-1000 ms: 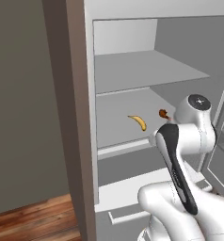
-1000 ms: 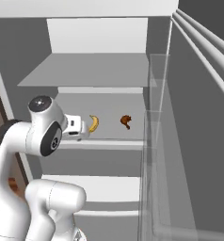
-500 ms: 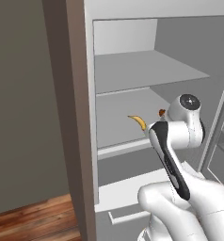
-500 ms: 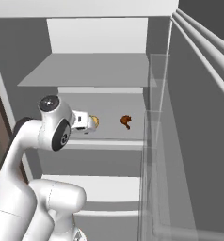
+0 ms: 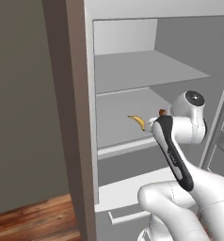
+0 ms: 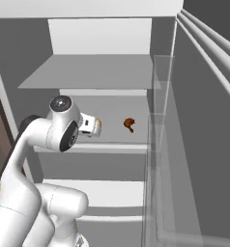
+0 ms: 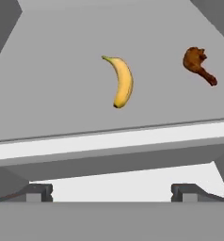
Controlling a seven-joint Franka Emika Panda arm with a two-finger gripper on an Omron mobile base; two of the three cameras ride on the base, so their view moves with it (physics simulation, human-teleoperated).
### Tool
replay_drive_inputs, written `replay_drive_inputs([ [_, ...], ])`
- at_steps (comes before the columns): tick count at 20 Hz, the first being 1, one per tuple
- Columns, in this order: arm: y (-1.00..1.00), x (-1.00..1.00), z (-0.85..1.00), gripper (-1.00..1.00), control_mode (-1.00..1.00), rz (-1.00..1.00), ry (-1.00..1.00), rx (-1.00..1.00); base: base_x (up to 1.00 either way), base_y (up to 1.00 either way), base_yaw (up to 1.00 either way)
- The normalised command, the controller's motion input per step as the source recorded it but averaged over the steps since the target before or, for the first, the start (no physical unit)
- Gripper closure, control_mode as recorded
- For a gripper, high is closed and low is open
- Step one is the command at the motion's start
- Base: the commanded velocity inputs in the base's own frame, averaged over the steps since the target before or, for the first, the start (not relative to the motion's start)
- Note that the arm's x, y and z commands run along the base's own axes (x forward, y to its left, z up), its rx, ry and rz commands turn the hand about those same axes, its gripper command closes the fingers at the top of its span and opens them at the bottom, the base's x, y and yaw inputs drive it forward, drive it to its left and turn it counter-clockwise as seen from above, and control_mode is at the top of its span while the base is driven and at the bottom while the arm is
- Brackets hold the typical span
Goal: Open the fridge, remove the banana, broccoli, and chicken drumstick, and place them on any counter.
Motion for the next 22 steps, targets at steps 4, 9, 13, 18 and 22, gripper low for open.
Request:
replay_drive_inputs([
  [4, 0.00, 0.06, -0.10, -1.00, -1.00, -0.13, 0.00, 0.12, 0.00, 0.00, 0.00],
  [9, 0.00, 0.27, -0.05, -1.00, -1.00, -0.10, -0.09, 0.00, 0.00, 0.00, 0.00],
  [13, 0.00, 0.23, -0.22, -1.00, -1.00, -0.09, -0.11, 0.00, 0.00, 0.00, 0.00],
  [18, -0.06, 0.42, -0.04, -1.00, -1.00, -0.01, 0.01, 0.01, 0.00, 0.00, 0.00],
  [22, -0.01, 0.61, 0.00, -1.00, -1.00, 0.00, 0.10, 0.01, 0.00, 0.00, 0.00],
])
